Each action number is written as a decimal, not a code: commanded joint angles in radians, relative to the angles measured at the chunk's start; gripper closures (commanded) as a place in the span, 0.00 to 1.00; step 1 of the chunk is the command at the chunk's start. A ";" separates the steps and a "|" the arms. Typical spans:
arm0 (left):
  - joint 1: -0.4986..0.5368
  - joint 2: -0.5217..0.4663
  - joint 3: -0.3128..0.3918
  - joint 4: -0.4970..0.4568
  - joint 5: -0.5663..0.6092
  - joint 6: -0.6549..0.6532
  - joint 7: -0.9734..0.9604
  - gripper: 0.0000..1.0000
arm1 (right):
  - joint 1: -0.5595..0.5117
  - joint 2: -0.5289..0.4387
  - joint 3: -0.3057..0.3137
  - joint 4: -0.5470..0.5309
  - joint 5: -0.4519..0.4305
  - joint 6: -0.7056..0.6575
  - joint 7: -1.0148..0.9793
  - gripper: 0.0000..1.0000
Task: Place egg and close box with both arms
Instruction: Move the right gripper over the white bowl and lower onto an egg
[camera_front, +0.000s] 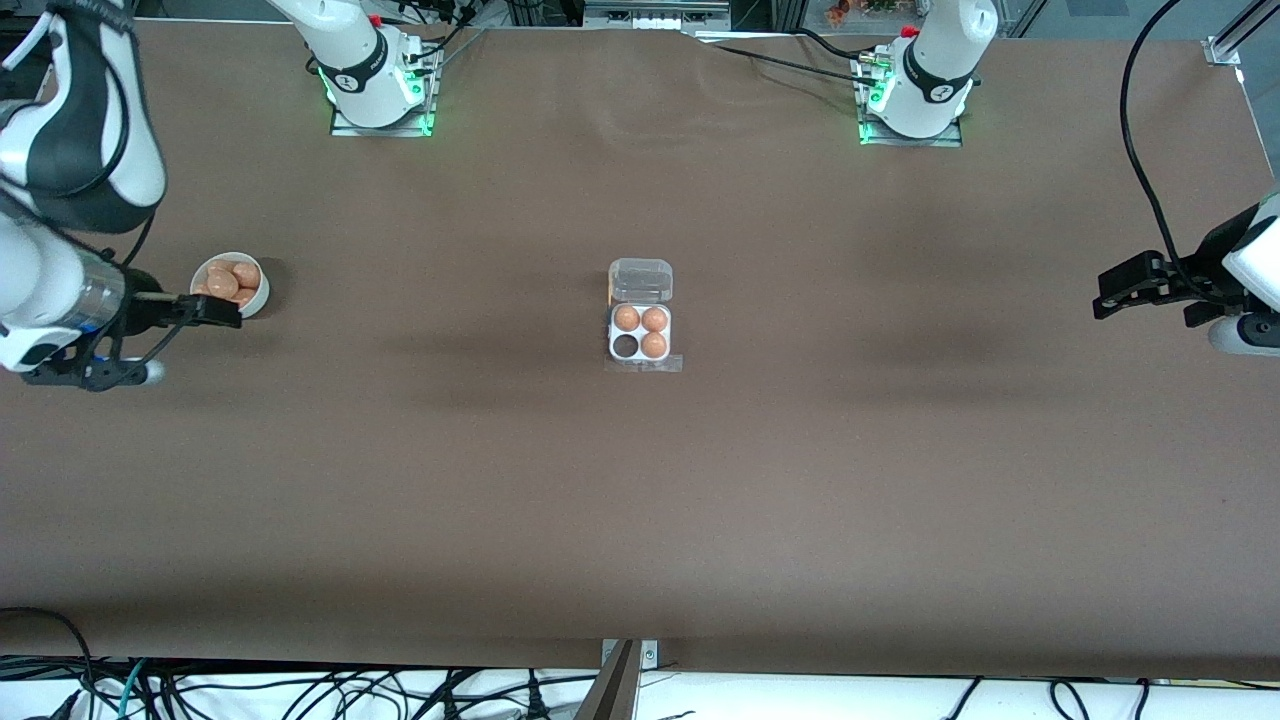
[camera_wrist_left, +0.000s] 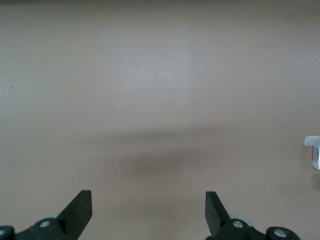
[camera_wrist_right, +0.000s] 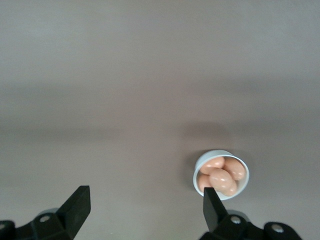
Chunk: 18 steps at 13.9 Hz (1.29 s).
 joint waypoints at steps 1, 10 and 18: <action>-0.004 -0.001 -0.001 0.011 0.013 -0.007 -0.009 0.00 | -0.018 -0.094 -0.063 -0.220 -0.007 0.145 -0.009 0.00; 0.001 -0.001 -0.001 0.010 0.013 -0.007 -0.009 0.00 | -0.018 -0.243 -0.273 -0.798 0.000 0.725 -0.322 0.00; 0.005 -0.001 0.000 0.008 0.013 -0.007 -0.007 0.00 | -0.015 -0.108 -0.264 -0.798 -0.002 0.883 -0.394 0.01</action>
